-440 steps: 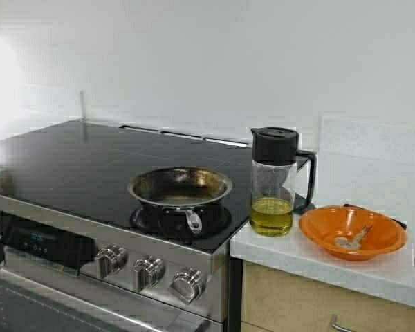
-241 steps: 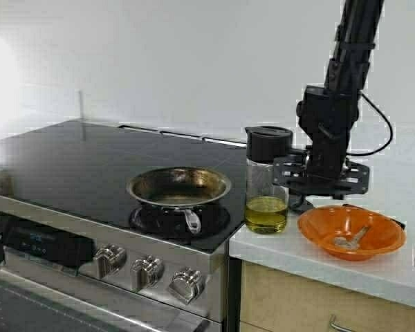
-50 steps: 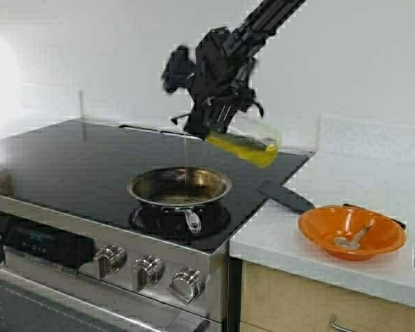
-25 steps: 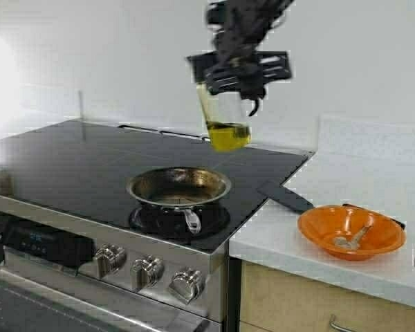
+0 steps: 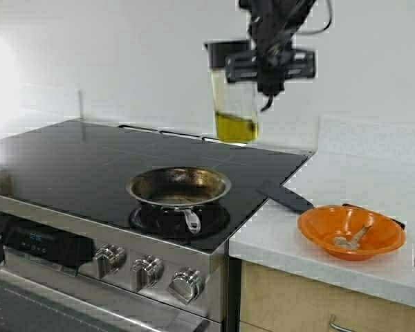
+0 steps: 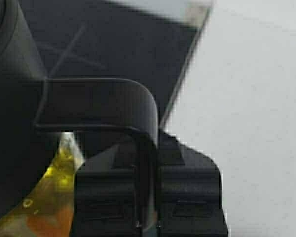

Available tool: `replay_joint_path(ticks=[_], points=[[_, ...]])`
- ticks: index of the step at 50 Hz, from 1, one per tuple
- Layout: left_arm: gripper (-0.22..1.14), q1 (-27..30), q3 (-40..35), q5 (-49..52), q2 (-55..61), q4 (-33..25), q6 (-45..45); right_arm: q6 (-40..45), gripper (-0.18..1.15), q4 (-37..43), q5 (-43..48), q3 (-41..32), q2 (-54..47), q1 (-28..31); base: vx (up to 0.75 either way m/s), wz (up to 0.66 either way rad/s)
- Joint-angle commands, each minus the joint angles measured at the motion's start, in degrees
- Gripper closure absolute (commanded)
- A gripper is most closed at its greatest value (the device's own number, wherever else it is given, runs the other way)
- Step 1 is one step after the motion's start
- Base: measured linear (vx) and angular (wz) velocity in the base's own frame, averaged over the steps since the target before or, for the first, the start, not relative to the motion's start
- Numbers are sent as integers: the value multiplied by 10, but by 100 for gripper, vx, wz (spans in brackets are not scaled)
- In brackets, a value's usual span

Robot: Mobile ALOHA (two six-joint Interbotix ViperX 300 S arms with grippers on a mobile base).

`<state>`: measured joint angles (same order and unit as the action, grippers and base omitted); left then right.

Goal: Add oil to the pan and cook the shrimp and serve it

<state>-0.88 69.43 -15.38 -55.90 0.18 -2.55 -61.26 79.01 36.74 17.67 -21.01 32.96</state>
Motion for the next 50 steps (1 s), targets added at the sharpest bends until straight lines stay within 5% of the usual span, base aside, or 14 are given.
replay_joint_path(ticks=[1, 21, 39, 50], points=[[89, 1, -5, -2, 2, 0, 0, 6, 90, -29, -33, 52, 116, -42, 0, 0], [89, 1, -4, -2, 0, -1, 2, 10, 90, -125, -191, 148, 258, -265, 0, 0], [89, 1, 0, -2, 0, -1, 3, 19, 90, -179, -278, 86, 215, -452, 0, 0], [89, 1, 0, -2, 0, 0, 7, 20, 90, -208, -293, 4, 123, -517, 0, 0]])
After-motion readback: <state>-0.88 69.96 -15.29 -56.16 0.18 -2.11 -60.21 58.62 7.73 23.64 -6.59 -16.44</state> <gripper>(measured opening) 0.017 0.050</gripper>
